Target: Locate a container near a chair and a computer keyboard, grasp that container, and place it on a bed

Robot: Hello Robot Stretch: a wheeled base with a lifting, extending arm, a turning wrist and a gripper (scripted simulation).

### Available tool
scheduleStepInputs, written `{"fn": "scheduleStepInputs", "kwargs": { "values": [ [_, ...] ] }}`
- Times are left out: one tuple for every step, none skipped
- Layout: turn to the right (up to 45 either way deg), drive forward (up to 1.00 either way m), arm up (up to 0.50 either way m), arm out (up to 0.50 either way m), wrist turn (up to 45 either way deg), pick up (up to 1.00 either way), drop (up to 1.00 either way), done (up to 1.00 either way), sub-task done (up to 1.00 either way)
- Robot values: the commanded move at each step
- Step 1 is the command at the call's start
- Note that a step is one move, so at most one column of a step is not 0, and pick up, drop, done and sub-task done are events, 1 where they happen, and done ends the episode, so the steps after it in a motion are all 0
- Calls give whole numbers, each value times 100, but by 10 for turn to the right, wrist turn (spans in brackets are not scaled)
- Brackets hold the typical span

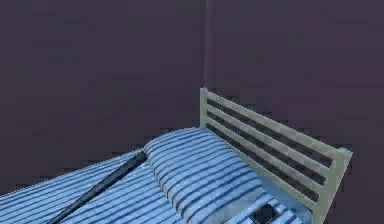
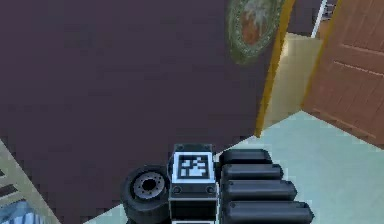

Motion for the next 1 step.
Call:
{"fn": "scheduleStepInputs", "kwargs": {
  "values": [
    [-450, 0, 0, 0, 0, 0, 0, 0, 0]
  ]
}}
